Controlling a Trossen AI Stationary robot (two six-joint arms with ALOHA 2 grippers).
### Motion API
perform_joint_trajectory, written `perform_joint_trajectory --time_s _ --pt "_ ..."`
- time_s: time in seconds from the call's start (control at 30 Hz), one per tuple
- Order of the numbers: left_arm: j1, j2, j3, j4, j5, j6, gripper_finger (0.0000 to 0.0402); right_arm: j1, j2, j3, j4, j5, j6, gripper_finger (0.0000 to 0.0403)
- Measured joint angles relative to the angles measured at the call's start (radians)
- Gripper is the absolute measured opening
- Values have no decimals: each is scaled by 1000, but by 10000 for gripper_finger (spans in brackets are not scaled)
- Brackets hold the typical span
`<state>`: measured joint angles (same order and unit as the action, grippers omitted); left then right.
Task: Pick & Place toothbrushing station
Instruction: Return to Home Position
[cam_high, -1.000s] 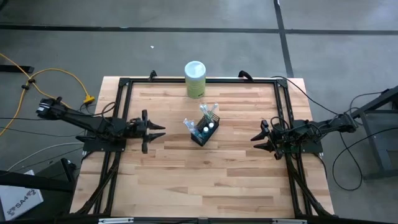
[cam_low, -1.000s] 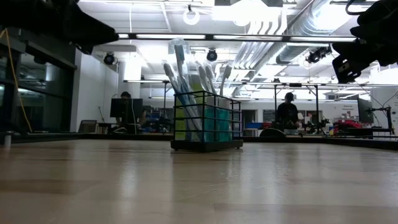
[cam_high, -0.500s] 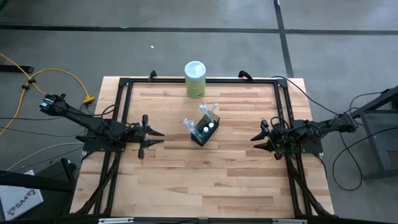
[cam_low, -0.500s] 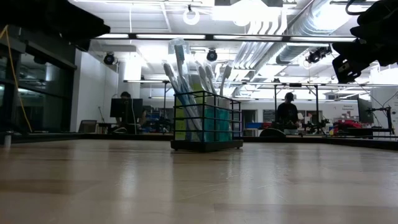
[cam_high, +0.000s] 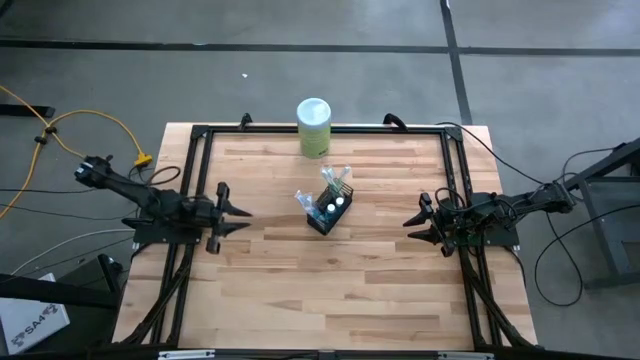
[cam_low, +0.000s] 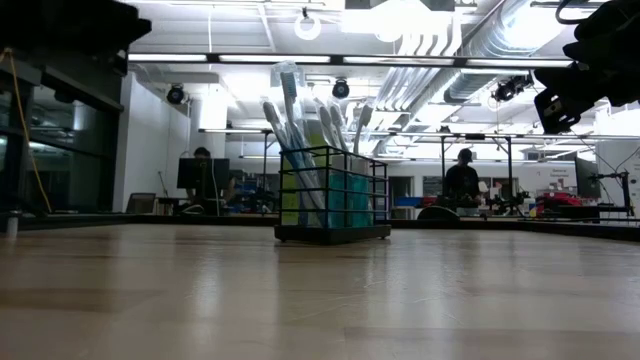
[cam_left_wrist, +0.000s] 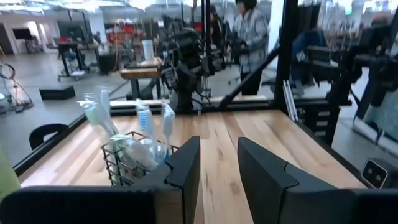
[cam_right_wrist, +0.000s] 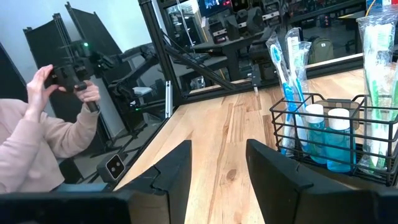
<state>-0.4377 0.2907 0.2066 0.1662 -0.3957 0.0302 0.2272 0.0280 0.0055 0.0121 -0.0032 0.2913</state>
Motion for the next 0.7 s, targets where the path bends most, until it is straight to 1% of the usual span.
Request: perform_joint_trajectory --time_s 0.17,0.3,0.4,0.7 --pt "0 -164 -103 23 -1 20 103 0 0 0 0 0 0 144" --pt "1 -281 -161 25 -2 51 103 0 0 0 0 0 0 144" --pt "4 -287 -175 63 -4 61 103 0 0 0 0 0 0 144" --pt "31 -287 -183 37 -6 78 103 0 1 0 5 1 0 144"
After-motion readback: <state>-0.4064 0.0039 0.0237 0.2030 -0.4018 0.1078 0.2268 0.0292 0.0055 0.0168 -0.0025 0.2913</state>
